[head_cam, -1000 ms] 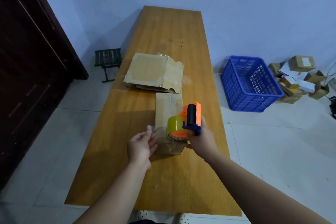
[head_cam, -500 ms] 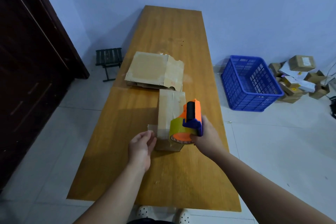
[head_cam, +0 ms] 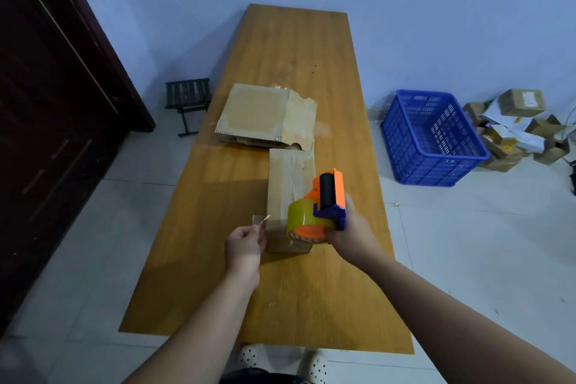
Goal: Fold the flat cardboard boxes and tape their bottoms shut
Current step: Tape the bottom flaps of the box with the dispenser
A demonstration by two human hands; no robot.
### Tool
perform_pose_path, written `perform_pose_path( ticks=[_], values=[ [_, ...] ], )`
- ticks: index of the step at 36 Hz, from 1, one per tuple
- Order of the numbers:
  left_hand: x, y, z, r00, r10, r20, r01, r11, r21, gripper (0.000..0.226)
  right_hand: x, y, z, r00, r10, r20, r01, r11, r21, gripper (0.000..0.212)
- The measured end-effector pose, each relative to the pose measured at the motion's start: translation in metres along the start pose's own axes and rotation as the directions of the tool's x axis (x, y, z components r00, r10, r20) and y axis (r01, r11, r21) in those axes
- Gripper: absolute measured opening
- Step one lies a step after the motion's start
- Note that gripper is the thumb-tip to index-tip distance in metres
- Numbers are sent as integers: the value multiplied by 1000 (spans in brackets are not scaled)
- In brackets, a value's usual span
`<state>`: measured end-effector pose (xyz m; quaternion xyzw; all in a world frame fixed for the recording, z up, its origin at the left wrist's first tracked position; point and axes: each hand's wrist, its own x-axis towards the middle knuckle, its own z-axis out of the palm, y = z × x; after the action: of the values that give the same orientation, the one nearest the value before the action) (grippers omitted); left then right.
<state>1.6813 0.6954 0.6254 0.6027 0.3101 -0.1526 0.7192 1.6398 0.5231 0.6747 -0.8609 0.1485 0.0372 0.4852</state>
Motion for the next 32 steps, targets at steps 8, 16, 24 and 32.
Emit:
perform_pose_path(
  ticks=[8, 16, 24, 32],
  values=[
    [0, 0, -2, 999, -39, 10, 39, 999, -21, 14, -2, 6, -2, 999, -41, 12, 42, 995, -89, 44],
    [3, 4, -5, 996, -81, 20, 82, 996, -20, 10, -2, 3, -2, 999, -35, 28, 39, 989, -143, 45],
    [-2, 6, -1, 996, -84, 24, 84, 996, -20, 8, -4, 1, -3, 999, -38, 22, 41, 988, -146, 41],
    [3, 5, -4, 994, -108, 22, 109, 994, -9, 9, -5, 3, -2, 999, -35, 25, 39, 985, -169, 44]
  ],
)
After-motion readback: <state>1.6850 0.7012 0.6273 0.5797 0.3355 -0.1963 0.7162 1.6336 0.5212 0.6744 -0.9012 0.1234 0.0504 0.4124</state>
